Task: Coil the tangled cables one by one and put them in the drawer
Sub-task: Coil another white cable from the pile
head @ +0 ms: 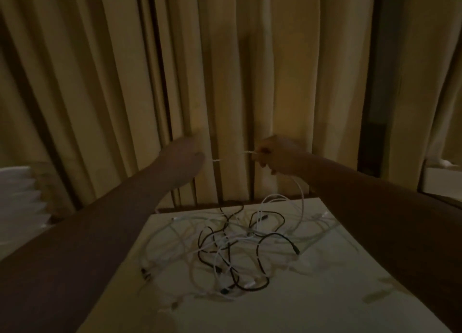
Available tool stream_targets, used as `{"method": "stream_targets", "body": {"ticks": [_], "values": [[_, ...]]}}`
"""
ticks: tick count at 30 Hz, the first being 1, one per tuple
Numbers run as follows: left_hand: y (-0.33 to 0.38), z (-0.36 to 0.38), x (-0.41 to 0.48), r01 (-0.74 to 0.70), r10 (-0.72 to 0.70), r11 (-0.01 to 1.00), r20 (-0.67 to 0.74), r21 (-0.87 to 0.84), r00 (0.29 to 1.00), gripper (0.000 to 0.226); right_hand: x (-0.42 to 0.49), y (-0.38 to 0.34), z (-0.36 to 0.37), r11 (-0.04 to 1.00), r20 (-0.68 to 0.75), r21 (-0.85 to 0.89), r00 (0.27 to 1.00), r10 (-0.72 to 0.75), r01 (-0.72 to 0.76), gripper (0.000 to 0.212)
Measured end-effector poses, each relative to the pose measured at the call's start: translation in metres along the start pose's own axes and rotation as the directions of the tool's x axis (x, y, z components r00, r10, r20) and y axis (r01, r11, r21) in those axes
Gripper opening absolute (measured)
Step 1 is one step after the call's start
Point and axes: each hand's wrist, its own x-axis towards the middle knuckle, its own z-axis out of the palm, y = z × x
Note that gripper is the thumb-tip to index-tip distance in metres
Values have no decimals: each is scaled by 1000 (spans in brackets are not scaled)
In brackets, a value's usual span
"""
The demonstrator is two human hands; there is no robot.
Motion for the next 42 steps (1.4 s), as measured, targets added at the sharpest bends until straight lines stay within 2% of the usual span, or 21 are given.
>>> {"method": "stream_targets", "body": {"ticks": [2, 4, 8, 10, 13, 16, 18, 20, 25, 27, 29, 31, 33, 35, 36, 37, 38, 39, 40, 41, 42], "values": [[25, 4, 1, -84, 85, 996, 64, -26, 994, 50, 7, -23, 3, 998, 14, 32, 999, -48, 48, 23], [41, 7, 6, -104, 110, 992, 91, -74, 990, 29, 11, -44, 6, 995, 29, 62, 997, -78, 76, 21], [43, -7, 14, -93, 94, 977, -5, -192, 996, 31, 11, -62, 3, 993, -13, 69, 995, -98, 98, 22], [30, -18, 16, -60, 35, 944, -84, -323, 996, 32, 6, -58, 1, 977, 17, 203, 998, -68, 63, 19], [6, -29, 15, 36, -122, 887, -159, -460, 980, 31, -3, -39, 4, 919, 177, 384, 984, 27, -94, 24], [-15, -28, 15, 133, -297, 776, -171, -617, 939, 31, -15, -20, 13, 804, 345, 546, 938, 38, -234, 20], [-29, -24, 14, 174, -372, 714, -158, -678, 915, 32, -21, -10, 19, 733, 407, 622, 914, 0, -277, 21], [-40, -16, 14, 215, -402, 714, -138, -666, 905, 30, -28, -5, 25, 721, 479, 623, 877, -47, -302, 23], [-46, -3, 23, 243, -476, 690, -175, -682, 862, 21, -48, -2, 44, 744, 688, 555, 708, -159, -372, 22], [-52, 2, 29, 275, -473, 732, -173, -623, 864, 23, -55, -1, 54, 718, 690, 570, 708, -153, -400, 25], [-63, 11, 33, 360, -448, 828, -122, -429, 886, 28, -56, -2, 63, 649, 645, 631, 753, -134, -425, 28], [-64, 23, 30, 384, -392, 917, -68, -106, 917, 37, -53, -5, 66, 577, 582, 705, 802, -138, -412, 30], [-54, 37, 22, 227, -224, 970, -39, 83, 974, 60, -48, -11, 64, 516, 523, 767, 837, -161, -381, 30], [-40, 45, 18, -55, 56, 994, -2, 94, 998, 72, -43, -18, 62, 437, 490, 817, 852, -184, -376, 29], [-33, 48, 16, -156, 155, 988, 38, 19, 987, 70, -40, -22, 60, 385, 478, 842, 853, -207, -378, 27], [-24, 49, 12, -205, 213, 967, 40, -150, 976, 61, -38, -26, 59, 330, 462, 866, 854, -238, -376, 26], [-13, 52, 8, -118, 156, 897, 56, -426, 986, 44, -36, -30, 57, 277, 438, 888, 857, -272, -366, 24], [0, 51, 5, 25, 75, 736, 119, -676, 990, 29, -34, -32, 56, 231, 406, 909, 863, -302, -347, 23], [9, 56, 4, 154, -8, 531, 177, -833, 984, 37, -31, -35, 55, 186, 368, 928, 870, -329, -322, 22], [16, 60, 5, 216, -34, 367, 220, -905, 975, 45, -29, -36, 54, 138, 325, 946, 878, -353, -295, 21], [22, 64, 9, 246, -61, 299, 239, -922, 969, 42, -26, -37, 53, 85, 279, 960, 886, -370, -267, 21]]}}
